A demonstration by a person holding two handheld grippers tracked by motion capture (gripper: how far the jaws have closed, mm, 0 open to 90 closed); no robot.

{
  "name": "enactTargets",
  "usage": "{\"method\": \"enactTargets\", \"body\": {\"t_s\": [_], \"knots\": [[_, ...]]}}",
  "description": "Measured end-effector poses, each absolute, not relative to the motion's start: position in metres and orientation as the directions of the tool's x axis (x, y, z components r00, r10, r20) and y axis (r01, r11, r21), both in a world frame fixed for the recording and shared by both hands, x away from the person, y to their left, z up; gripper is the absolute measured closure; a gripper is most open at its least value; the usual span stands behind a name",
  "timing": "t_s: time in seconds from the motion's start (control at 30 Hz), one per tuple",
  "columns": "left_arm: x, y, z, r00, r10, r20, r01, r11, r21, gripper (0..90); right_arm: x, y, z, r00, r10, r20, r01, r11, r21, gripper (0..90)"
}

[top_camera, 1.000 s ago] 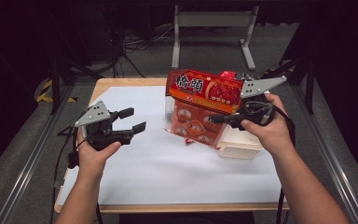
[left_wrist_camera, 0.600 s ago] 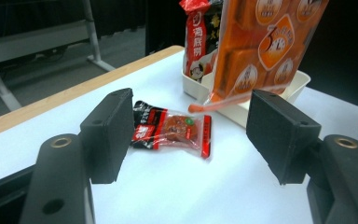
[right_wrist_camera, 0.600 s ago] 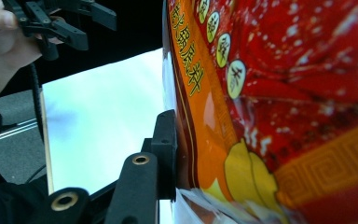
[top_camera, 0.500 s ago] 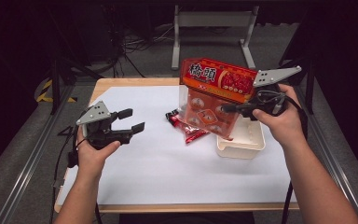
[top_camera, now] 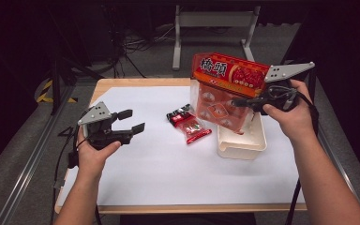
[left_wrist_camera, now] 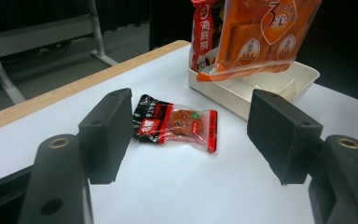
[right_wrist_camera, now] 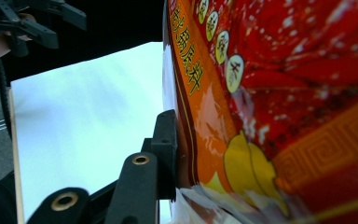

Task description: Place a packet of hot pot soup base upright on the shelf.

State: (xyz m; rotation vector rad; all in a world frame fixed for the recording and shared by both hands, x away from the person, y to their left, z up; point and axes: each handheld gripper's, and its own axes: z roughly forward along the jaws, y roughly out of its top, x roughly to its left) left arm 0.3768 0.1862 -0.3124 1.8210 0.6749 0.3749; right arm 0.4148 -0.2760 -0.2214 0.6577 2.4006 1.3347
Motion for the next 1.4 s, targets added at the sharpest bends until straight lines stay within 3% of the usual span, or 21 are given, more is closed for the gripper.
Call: {"method": "enactTargets", "body": {"t_s": [1.4], "knots": [[0.380, 0.190, -0.317, 0.781, 0.618, -0.091, 0.286, -0.224, 0.932, 32.6, 0.425, -0.324, -0.243, -0.730, 0.680, -0.077, 0.306, 0.425, 0.852, 70.4]]}}
